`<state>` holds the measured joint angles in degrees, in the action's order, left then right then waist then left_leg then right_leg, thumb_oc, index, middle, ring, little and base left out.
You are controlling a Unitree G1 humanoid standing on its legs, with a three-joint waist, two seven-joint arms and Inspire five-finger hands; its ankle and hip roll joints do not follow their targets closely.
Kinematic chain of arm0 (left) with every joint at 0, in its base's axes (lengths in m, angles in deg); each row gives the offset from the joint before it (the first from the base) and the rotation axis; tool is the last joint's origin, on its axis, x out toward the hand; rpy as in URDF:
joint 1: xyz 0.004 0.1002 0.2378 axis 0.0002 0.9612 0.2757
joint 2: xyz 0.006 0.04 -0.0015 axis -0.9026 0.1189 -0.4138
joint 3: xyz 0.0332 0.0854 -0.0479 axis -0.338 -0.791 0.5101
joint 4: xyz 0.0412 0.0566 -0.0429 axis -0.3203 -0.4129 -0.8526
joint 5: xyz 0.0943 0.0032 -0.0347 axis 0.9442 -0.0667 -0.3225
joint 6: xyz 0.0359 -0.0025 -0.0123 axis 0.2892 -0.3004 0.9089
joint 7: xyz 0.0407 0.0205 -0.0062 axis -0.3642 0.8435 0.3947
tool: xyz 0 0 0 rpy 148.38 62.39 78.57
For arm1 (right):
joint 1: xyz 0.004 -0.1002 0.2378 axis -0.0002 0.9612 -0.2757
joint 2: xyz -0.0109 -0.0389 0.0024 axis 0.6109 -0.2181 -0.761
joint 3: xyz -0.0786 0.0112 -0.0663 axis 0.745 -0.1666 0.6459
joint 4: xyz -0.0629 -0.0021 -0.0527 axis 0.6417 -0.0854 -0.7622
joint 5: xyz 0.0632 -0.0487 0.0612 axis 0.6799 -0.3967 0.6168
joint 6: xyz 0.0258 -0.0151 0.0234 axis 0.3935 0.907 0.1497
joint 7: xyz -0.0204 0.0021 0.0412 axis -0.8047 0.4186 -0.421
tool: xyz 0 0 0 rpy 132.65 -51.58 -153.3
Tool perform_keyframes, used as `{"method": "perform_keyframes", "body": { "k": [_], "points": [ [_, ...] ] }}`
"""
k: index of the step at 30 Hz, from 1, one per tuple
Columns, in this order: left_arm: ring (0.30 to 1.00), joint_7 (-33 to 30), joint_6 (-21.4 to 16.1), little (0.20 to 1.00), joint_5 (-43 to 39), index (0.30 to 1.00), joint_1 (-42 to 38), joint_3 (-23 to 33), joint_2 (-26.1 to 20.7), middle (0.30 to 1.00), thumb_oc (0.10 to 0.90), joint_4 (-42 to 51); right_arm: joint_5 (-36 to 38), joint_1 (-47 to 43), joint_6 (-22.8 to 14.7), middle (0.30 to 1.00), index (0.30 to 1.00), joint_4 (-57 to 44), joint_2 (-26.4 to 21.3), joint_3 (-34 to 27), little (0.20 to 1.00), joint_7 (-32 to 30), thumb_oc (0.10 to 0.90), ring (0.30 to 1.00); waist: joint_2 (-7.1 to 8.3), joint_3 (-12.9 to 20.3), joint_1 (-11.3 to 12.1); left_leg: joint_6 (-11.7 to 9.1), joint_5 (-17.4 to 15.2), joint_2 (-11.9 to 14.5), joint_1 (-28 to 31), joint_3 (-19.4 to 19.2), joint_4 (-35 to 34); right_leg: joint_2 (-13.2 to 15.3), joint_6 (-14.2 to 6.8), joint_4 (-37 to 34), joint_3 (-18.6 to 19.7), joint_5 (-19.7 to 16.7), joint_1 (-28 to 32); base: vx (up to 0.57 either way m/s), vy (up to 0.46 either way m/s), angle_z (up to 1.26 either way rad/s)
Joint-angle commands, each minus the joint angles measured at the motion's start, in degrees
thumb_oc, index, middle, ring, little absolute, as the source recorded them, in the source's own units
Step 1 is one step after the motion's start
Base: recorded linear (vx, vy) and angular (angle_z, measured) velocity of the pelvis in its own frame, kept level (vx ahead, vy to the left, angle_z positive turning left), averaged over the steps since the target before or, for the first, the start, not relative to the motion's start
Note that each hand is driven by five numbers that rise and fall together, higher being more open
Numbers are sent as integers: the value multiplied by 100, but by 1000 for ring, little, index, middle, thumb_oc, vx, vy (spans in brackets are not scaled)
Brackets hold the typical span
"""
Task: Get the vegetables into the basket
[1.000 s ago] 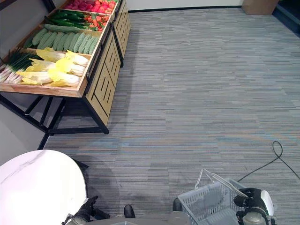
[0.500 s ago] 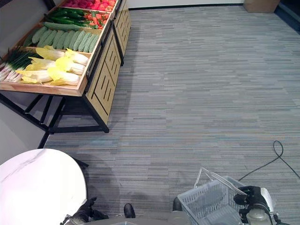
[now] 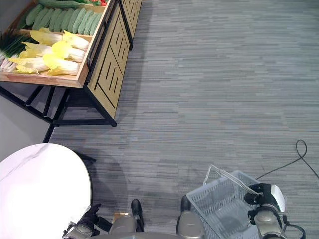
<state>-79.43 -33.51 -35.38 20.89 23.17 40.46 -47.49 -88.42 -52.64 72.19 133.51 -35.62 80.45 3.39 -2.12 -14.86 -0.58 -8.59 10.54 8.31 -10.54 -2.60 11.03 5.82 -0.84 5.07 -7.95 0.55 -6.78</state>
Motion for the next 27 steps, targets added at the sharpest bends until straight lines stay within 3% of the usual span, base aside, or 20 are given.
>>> {"method": "perform_keyframes", "body": {
  "k": [1, 3, 4, 5, 8, 12, 14, 18, 19, 22, 27],
  "points": [
    [1000, -138, 42, 1000, -144, 1000, 53, 4, -124, 1000, 900, -119, -251, -21, -120, 300, 300, -412, -501, 195, 300, -236, 400, 300, 107, 75, 57, 226, -487, -105, -17, 157, -572, -112, -407, -106, 77, 71, 298, 152, 25, -7],
    [1000, -132, 43, 1000, -130, 1000, 85, -4, -112, 1000, 900, -124, -275, -3, -119, 300, 300, -477, -506, 198, 300, -231, 400, 300, 111, 99, 69, 228, -449, -66, -32, 139, -646, -107, -422, -93, 77, 112, 325, 124, 39, 1],
    [1000, -147, 51, 1000, -97, 1000, 90, -21, -112, 1000, 900, -144, -340, 6, -120, 300, 300, -582, -534, 235, 300, -251, 400, 300, 56, 125, 96, 174, -118, 43, -193, 61, -911, -131, -426, -78, 62, 196, 393, 182, 86, 6],
    [1000, -146, 47, 1000, -61, 1000, 106, -43, -102, 1000, 900, -166, -389, -10, -126, 300, 300, -596, -539, 285, 300, -255, 400, 300, 59, 115, 159, 150, 0, 61, -256, 85, -995, -132, -416, -83, 109, 228, 492, 254, 118, 4],
    [1000, -137, 37, 1000, -31, 1000, 204, 1, -109, 1000, 900, -197, -489, -65, -133, 300, 300, -665, -502, 417, 300, -203, 400, 300, 76, 152, 313, 112, 60, -45, -279, 295, -1120, -152, -460, -164, 342, 322, 785, 221, 125, -11],
    [1000, -124, 32, 1000, -13, 1000, 289, 19, -105, 1000, 900, -220, -552, -44, -118, 300, 300, -689, -426, 467, 300, -147, 400, 300, 117, 278, 375, 221, -81, -119, -113, 229, -1143, -38, -544, -175, 466, 398, 956, 210, 195, -61],
    [1000, -118, 45, 1000, 95, 1000, 307, 8, -137, 1000, 900, -246, -550, -57, -105, 300, 300, -749, -297, 463, 300, -153, 400, 300, 225, 335, 380, 390, -286, -262, -74, 91, -1015, 152, -682, -146, 588, 326, 978, 147, 236, -17],
    [1000, -128, 41, 1000, 92, 1000, 291, 34, -199, 1000, 900, -206, -566, -57, -84, 300, 300, -900, -168, 480, 300, -134, 400, 300, 316, 379, 408, 521, -472, -386, -49, -52, -908, 321, -808, -142, 705, 164, 881, 91, 215, -15],
    [1000, -140, 32, 1000, 71, 1000, 228, 58, -254, 1000, 900, -200, -575, -156, -74, 300, 300, -833, -112, 534, 300, -149, 400, 300, 394, 391, 418, 603, -595, -497, -72, -130, -850, 461, -923, -117, 747, -64, 789, 53, 157, -34],
    [1000, -170, 33, 1000, 109, 1000, 165, 62, -345, 1000, 900, -134, -553, -239, -69, 300, 300, -871, -60, 534, 300, -185, 400, 300, 449, 388, 412, 705, -712, -603, -59, -194, -829, 553, -1006, 8, 842, -378, 635, 72, 221, -12],
    [1000, -221, 31, 1000, 142, 1000, 92, 73, -473, 1000, 900, -38, -491, -318, -70, 300, 300, -884, -2, 480, 300, -271, 400, 300, 444, 316, 382, 873, -862, -760, 125, -283, -877, 656, -1062, 525, 919, -789, 374, 55, 188, -22]
  ]
}}
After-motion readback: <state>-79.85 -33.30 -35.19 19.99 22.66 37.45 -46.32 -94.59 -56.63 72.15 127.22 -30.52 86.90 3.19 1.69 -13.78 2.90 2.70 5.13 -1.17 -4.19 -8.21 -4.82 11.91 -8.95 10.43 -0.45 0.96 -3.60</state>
